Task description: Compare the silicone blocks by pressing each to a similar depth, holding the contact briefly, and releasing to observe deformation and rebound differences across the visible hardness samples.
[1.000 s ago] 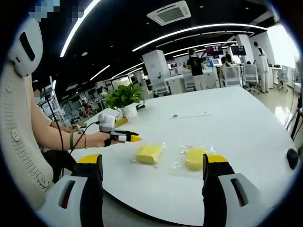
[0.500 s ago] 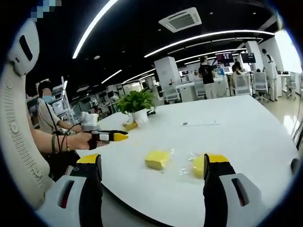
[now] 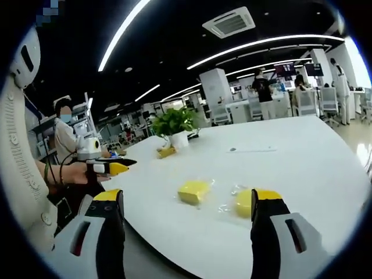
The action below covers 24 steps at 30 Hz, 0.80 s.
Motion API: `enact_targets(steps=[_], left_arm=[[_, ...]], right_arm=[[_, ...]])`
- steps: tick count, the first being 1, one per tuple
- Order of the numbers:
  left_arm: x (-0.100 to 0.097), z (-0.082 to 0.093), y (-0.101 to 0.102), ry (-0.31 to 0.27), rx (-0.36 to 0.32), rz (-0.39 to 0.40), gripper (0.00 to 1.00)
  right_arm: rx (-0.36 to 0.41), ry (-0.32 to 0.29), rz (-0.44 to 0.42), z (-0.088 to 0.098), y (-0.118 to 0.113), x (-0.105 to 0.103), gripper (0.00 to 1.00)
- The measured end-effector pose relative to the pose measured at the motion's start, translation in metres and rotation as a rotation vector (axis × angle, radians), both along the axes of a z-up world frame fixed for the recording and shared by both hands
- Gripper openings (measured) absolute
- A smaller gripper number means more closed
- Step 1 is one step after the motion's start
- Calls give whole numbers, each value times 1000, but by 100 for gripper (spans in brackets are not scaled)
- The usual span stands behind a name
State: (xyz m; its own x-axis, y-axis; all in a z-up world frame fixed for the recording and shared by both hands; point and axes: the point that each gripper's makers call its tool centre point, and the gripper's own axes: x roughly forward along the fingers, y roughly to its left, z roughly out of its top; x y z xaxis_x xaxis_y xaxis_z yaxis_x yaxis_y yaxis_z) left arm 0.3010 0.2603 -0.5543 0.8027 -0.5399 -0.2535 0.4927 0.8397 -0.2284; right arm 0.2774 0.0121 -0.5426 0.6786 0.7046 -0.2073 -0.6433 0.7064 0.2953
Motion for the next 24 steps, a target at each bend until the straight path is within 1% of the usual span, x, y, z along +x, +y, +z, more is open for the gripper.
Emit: enact_targets(steps=[2, 5, 10, 12, 18, 19, 21, 24], left_arm=[[-5, 1, -2, 4, -7, 5, 73], [-11, 3, -4, -8, -12, 9, 77], [-14, 3, -4, -10, -5, 19, 76], [-15, 4, -5, -6, -22, 25, 76], [-12, 4, -13, 10, -16, 13, 76], [-11, 5, -16, 11, -21, 7, 76], [-8, 11, -21, 14, -61, -1, 77], [-2, 18, -26, 17, -76, -7, 77]], right_arm=[[-1, 8, 5, -3, -3, 2, 89], [-3, 17, 13, -6, -7, 2, 90], [-14, 7, -1, -6, -17, 3, 90], [-9, 2, -5, -4, -20, 3, 90], [-19, -15, 5, 0, -24, 3, 89], [-17, -24, 6, 2, -24, 4, 89], [-21, -41, 10, 5, -24, 4, 88], [-17, -61, 19, 9, -25, 3, 88]])
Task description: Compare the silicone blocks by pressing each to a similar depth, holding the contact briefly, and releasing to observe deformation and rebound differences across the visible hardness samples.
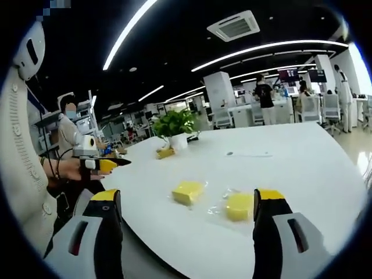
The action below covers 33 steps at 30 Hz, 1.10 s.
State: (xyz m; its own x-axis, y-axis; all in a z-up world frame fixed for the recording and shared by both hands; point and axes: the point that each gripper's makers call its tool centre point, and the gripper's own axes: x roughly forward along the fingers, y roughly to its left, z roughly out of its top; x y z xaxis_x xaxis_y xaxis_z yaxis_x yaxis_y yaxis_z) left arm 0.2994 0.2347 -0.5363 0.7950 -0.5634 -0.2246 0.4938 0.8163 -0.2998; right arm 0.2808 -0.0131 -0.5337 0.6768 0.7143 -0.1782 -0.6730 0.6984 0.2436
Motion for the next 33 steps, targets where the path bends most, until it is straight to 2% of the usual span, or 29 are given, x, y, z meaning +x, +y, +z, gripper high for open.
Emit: enact_targets(steps=[3, 9, 12, 13, 17, 19, 22, 24, 26, 28, 31, 33], left_arm=[[6, 7, -7, 21, -49, -3, 78], [21, 8, -24, 78, -90, -33, 77], [29, 7, -39, 140, -158, -53, 68], [32, 8, -43, 143, -170, -57, 67], [50, 9, -68, 215, -297, -52, 67], [61, 8, -79, 233, -337, -43, 66], [71, 4, -93, 264, -375, -51, 56], [81, -3, -103, 280, -365, -46, 59], [85, -13, -116, 314, -321, -63, 65], [92, -22, -125, 343, -318, -64, 67], [105, -37, -134, 423, -371, -24, 73], [116, -44, -140, 484, -463, 13, 79]], right_arm=[[9, -23, 7, 5, -1, -1, 89], [-9, -29, 27, 3, -7, -2, 88], [7, -38, 24, 7, -14, 1, 87], [11, -41, 22, 8, -16, 2, 87], [27, -46, 19, 10, -25, 9, 87], [31, -45, 19, 10, -28, 11, 86], [49, -32, 22, 5, -35, 16, 86], [57, -22, 23, 2, -38, 18, 85], [59, -10, 26, -3, -41, 20, 85], [61, 5, 30, -7, -42, 21, 84], [70, 31, 35, -13, -45, 22, 83], [68, 48, 39, -18, -46, 22, 82]])
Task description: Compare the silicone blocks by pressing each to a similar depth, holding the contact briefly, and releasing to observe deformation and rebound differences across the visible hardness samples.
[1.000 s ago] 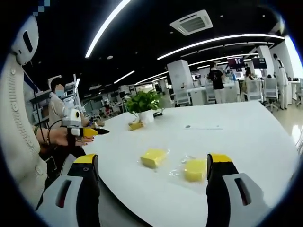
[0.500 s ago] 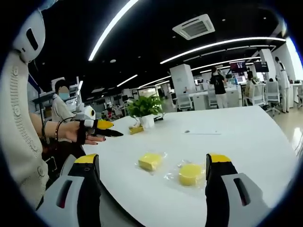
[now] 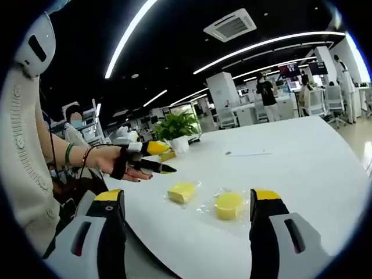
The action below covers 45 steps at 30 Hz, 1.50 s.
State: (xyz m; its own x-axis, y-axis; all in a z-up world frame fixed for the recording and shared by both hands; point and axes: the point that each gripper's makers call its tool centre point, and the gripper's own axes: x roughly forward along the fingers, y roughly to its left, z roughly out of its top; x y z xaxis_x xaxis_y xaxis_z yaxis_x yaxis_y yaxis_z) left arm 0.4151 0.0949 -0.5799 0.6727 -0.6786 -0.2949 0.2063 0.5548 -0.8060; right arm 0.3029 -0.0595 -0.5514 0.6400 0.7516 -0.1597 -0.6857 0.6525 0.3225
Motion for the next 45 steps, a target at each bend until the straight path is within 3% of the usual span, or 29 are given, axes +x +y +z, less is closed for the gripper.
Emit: enact_targets(steps=[2, 10, 14, 19, 25, 33, 34, 39, 45], left_arm=[[9, -8, -6, 48, -46, 11, 80], [33, -41, -25, 137, -54, 29, 78], [42, -66, -28, 225, -70, 81, 78], [52, -86, -36, 256, -46, 74, 77], [64, -105, -39, 337, -97, 126, 77], [72, -126, -43, 384, -93, 136, 72], [76, -129, -41, 361, -82, 137, 66], [77, -136, -46, 390, -85, 138, 51], [75, -147, -50, 401, -20, 114, 33]], right_arm=[[6, 8, 0, -3, -3, 1, 82], [5, 58, -15, -18, -18, 6, 80], [10, 85, -16, -25, -20, 8, 78], [9, 109, -14, -33, -21, 11, 77], [18, 126, -21, -37, -23, 19, 75], [34, 136, -35, -40, -29, 28, 73], [36, 138, -38, -41, -30, 29, 72], [42, 152, -46, -46, -34, 34, 71], [52, 170, -46, -51, -35, 37, 69]])
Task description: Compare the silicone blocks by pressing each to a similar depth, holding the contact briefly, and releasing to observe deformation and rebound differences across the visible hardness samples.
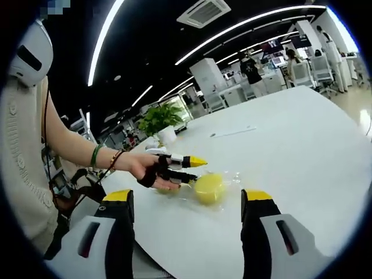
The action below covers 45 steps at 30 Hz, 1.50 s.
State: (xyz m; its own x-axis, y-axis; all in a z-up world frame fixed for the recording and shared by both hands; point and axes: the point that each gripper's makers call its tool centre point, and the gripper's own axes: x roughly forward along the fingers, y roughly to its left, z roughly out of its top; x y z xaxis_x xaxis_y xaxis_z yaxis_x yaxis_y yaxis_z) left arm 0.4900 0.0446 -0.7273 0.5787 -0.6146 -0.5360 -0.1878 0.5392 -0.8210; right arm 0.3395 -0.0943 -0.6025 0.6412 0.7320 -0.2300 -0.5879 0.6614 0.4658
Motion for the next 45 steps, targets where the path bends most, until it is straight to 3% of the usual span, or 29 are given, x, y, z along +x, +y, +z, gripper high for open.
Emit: enact_targets(steps=[4, 9, 12, 18, 20, 21, 31, 35, 36, 40, 45], left_arm=[[-4, -10, 2, 19, 53, -32, 18], [-5, -13, -1, 20, 56, -36, 11], [-4, -13, -2, 5, 40, -27, 2], [-4, -9, -7, -48, 82, -106, 0], [-3, -6, -9, -88, 129, -162, 0], [-2, -2, -11, -78, 124, -160, 0], [-3, 52, -46, -402, 313, -452, 0], [-11, 68, -57, -493, 361, -512, 0], [-13, 72, -57, -541, 409, -542, 0], [-24, 81, -63, -604, 452, -603, 0], [-35, 91, -62, -582, 405, -555, 0]], right_arm=[[0, 12, 3, -4, 0, 0, 67], [3, 24, -1, -8, -2, 0, 65], [1, 29, 1, -9, -3, -2, 64], [-5, 31, 4, -10, -4, -5, 63], [-6, 31, 5, -8, -4, -5, 63], [-7, 29, 3, -7, -4, -6, 63], [-19, 10, 6, 3, -3, -10, 62], [-27, -4, 16, 9, 0, -14, 61], [-28, -10, 18, 11, 0, -15, 61], [-36, -25, 23, 17, 1, -19, 61], [-54, -46, 25, 26, 2, -25, 60]])
